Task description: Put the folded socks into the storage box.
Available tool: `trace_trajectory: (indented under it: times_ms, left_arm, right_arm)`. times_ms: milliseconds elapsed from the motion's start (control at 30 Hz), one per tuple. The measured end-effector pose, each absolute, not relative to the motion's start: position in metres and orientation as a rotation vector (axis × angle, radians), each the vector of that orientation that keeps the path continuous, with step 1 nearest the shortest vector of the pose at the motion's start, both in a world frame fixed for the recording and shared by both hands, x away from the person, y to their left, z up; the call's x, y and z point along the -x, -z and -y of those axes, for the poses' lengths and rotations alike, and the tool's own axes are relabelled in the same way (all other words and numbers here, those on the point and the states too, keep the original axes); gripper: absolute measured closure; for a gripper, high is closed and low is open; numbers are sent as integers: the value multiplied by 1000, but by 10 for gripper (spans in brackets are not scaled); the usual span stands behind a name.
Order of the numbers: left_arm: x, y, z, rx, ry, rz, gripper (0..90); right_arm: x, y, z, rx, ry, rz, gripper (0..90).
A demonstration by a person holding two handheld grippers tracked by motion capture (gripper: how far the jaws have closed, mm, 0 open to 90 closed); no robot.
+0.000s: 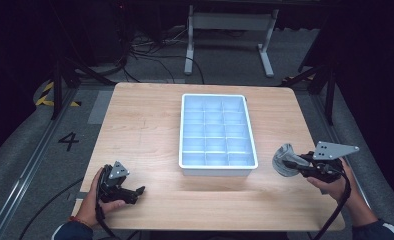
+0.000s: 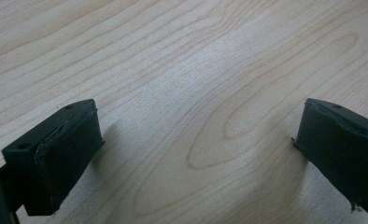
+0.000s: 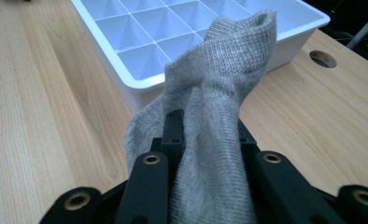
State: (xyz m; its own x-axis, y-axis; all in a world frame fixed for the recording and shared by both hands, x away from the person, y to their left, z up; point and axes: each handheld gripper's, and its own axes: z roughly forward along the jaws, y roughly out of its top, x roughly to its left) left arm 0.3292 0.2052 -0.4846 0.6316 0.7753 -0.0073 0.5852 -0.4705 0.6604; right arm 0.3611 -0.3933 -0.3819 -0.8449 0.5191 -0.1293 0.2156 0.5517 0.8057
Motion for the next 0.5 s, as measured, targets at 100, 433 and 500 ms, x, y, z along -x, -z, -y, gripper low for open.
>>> trace_trajectory:
  times_ms: [100, 433, 500]
  left_arm:
    - [-329, 485, -205, -2220, -390, -1058, 5]
    - [-329, 485, -205, -2219, -390, -1059, 5]
    - [-329, 485, -205, -2220, -390, -1058, 5]
  right_arm:
    - [-363, 378, 392, -599, -1196, -2431, 743]
    - [-371, 370, 389, -595, -1180, -2429, 743]
    - [-373, 369, 388, -591, -1186, -2426, 743]
